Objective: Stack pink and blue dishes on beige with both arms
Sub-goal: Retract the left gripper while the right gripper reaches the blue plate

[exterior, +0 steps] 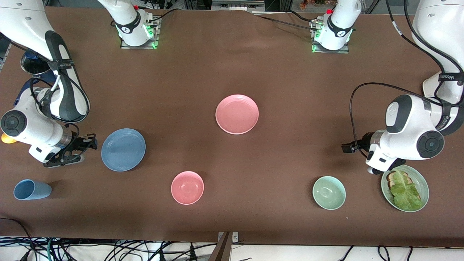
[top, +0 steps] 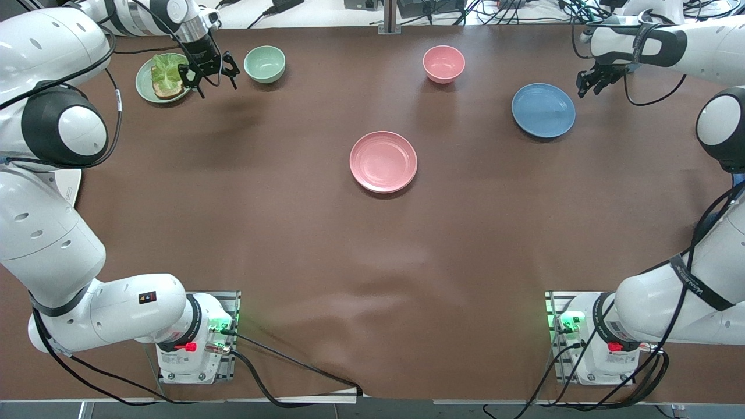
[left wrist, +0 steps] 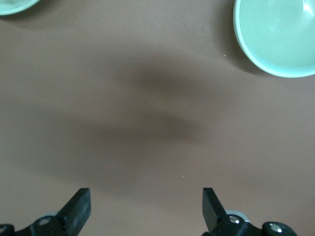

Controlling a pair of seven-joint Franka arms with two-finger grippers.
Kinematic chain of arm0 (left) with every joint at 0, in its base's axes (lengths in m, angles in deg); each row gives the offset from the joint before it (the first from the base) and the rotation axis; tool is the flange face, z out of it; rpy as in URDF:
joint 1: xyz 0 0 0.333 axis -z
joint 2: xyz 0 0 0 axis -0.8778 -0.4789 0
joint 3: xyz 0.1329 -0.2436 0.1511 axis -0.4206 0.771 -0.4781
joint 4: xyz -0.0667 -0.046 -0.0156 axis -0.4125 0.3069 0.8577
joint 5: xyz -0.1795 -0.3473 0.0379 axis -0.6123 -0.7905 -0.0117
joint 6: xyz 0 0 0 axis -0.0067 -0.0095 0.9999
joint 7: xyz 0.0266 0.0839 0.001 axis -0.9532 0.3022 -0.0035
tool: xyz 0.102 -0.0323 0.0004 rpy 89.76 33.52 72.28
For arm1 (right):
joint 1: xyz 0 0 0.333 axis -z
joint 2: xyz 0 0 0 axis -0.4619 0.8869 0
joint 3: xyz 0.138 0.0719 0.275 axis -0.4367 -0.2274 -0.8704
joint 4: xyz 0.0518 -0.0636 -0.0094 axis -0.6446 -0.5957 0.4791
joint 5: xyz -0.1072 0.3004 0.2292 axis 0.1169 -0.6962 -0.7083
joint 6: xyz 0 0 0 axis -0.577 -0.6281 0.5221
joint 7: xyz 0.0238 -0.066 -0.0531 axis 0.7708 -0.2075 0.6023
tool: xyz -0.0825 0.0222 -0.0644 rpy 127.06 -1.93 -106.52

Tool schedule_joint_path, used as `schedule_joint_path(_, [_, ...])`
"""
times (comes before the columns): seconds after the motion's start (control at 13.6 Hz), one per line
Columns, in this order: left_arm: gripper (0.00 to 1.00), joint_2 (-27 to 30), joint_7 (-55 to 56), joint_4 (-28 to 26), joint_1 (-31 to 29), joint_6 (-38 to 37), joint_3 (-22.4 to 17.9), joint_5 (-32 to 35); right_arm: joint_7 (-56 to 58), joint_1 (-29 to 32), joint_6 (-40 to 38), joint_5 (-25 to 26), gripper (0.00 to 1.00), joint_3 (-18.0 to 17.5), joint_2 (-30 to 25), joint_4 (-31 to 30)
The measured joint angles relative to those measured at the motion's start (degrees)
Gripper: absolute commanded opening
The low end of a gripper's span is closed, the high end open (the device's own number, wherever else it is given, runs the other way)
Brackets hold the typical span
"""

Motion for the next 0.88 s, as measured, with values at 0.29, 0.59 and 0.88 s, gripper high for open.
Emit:
schedule_joint_path(0.29, [1.0, 1.8, -1.1, 1.5, -0.7, -1.4, 0.1, 0.0, 0.0, 0.0, 0.4, -1.9, 0.44, -0.1, 1.8, -0.5])
schedule_joint_path(0.59, [1.0, 6.9, -1.6, 1.8, -3.1, -5.9, 0.2, 0.0, 0.0, 0.0, 2.5, -2.4, 0.43, -0.1, 3.0, -1.4])
schedule_joint_path(0.88, [1.0, 9.8, -4.3, 1.8, -4.2, -8.0, 0.2, 0.0, 0.0, 0.0, 4.1, -2.5, 0.32, -0.1, 3.9, -1.5])
